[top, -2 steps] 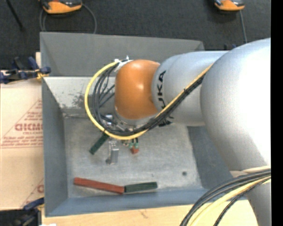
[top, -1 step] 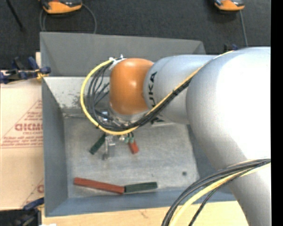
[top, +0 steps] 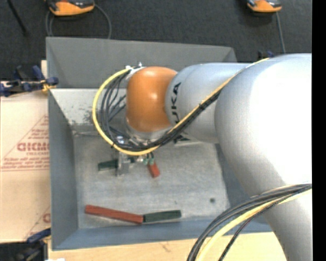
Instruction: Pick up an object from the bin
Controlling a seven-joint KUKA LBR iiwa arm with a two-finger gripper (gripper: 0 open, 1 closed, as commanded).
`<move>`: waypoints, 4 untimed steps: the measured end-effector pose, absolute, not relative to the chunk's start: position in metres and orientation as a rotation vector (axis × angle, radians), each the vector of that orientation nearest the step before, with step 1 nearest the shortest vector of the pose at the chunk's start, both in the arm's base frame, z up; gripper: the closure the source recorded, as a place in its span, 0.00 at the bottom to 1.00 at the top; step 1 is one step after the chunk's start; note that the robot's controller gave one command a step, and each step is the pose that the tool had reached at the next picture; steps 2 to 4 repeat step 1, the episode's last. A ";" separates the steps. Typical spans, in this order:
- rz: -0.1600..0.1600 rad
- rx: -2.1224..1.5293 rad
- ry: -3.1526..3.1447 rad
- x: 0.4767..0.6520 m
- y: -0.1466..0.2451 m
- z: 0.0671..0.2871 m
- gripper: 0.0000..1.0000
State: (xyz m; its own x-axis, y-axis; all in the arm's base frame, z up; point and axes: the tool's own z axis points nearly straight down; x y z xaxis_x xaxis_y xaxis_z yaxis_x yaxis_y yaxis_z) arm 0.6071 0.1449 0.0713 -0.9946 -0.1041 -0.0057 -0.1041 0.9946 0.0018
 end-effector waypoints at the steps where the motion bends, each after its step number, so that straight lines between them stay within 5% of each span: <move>1: 0.006 -0.066 3.130 0.600 0.154 0.203 1.00; 4: 0.006 -0.066 3.130 0.600 0.154 0.203 1.00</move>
Offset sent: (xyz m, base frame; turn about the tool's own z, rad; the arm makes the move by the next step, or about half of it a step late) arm -0.0092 0.0088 0.1253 0.0655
